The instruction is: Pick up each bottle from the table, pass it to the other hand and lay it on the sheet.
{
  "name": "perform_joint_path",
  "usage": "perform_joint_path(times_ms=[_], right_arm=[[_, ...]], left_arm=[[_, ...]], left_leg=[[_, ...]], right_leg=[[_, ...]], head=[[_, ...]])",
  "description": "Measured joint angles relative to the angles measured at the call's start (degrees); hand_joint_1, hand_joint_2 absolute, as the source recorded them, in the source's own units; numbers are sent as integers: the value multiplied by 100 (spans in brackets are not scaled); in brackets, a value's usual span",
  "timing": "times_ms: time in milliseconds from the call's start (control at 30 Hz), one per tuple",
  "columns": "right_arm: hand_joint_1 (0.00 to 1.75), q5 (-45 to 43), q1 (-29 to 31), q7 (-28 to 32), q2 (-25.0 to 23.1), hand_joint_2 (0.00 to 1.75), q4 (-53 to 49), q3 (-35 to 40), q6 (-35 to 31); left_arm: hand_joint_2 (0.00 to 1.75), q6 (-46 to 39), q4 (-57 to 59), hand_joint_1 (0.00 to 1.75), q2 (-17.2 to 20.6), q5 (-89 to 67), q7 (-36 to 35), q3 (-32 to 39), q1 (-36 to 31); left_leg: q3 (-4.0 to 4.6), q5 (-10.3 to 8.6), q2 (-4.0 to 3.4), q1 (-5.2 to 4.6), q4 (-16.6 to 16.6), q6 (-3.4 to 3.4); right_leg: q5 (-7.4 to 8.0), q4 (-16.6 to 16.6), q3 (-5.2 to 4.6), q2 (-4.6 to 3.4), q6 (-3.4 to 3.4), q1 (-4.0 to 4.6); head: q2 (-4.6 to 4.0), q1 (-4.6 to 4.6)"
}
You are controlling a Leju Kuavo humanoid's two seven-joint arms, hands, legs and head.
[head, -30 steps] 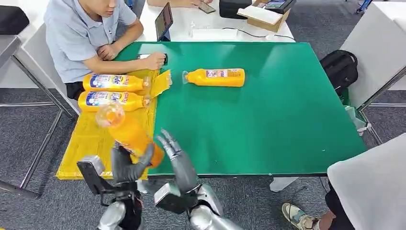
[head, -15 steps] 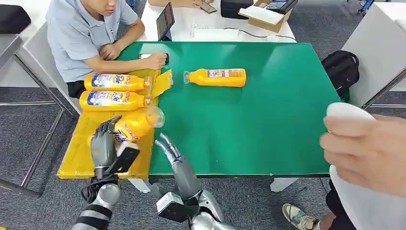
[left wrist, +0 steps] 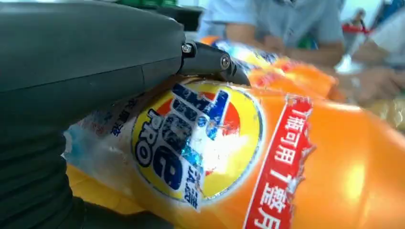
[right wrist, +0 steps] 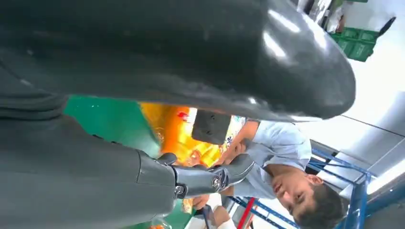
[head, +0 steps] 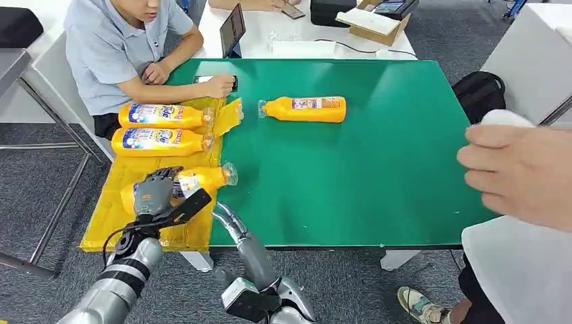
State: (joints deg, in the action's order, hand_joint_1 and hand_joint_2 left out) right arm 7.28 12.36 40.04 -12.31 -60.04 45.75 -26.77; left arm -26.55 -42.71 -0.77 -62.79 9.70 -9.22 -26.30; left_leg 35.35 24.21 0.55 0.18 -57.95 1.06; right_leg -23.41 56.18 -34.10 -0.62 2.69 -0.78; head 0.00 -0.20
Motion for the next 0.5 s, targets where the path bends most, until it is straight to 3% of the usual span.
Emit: perform_joint_path(times_ms=[133,300,500], right_arm=[[0,7,-1,-2,0,0,0,0,50],[0,24,-2,0,0,0,0,-2,142],[0,15,-2,0,11,0,0,-2,124]], left_arm=[[175,319,44,0,2,482,287,-81,-17],[175,1059,-242,0,-15,1916,1164,-77,95],[175,1694,-1354,0,-92,3912,1850,-81,634]], left_leg=[[-1,-1,-1,0,0,-1],[0,0,4,0,0,-1],[3,1,-1,-1,0,-1]], right_leg=[[0,1,0,-1,0,0],[-1,0,-1,0,0,0],[-1,-2,-4,-1,0,-1]], head=[[0,2],[0,0],[0,2]])
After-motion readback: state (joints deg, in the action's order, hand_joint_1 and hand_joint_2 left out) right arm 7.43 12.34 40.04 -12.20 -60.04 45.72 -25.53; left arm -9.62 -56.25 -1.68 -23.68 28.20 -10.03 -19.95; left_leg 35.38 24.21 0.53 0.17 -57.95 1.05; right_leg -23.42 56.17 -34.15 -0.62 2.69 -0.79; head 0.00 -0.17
